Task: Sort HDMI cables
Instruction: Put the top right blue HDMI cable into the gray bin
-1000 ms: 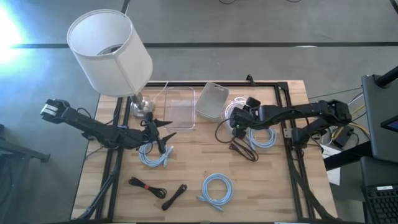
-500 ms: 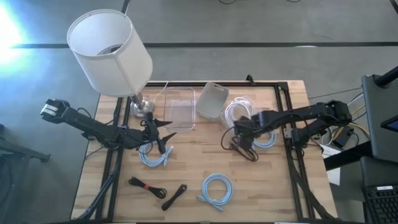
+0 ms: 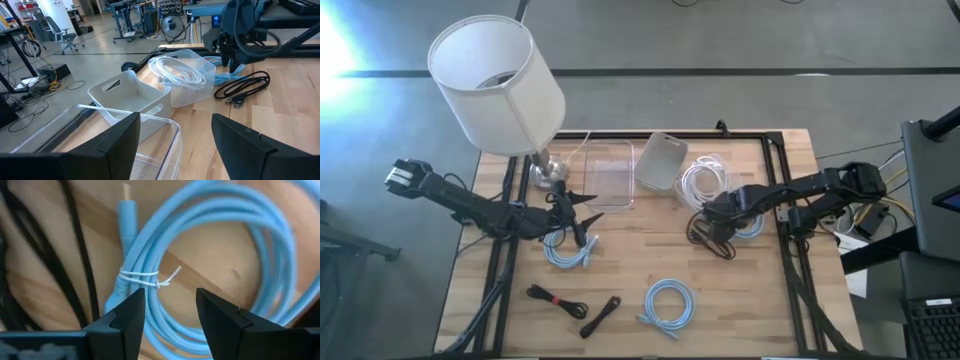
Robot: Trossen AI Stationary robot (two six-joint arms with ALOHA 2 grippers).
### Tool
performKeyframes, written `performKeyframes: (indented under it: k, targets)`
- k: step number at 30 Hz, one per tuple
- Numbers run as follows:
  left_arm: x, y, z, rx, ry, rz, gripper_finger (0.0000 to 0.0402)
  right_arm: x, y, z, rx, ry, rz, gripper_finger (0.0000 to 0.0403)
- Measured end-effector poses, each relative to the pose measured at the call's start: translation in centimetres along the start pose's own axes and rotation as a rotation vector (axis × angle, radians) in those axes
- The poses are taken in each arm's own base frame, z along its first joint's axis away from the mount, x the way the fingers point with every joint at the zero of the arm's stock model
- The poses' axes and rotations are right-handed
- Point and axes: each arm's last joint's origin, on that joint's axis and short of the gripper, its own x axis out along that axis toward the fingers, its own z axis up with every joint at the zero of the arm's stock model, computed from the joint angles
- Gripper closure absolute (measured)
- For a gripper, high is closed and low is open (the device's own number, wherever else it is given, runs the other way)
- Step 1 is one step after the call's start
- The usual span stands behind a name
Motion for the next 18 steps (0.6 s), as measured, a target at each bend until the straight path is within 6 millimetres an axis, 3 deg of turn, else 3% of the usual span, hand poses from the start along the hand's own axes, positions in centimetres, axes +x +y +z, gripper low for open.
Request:
performKeyframes:
  k: [6,13,18]
  targets:
    - [0.0,0.0,0.0,0.000,0.000,0.000,0.0152,0.9,-0.1,-0.3,-0.020,0.006,0.031,0.0232]
    - [0.0,0.0,0.0,-0.001,-0.001,0.001,0.0152,-1.2,0.0,0.0,-0.041,-0.011,0.066,0.0244]
    - [0.0,0.0,0.0,-0.008,-0.001,0.001,0.0152,-1.3,0.5,0.3,-0.025,-0.046,0.137,0.0245]
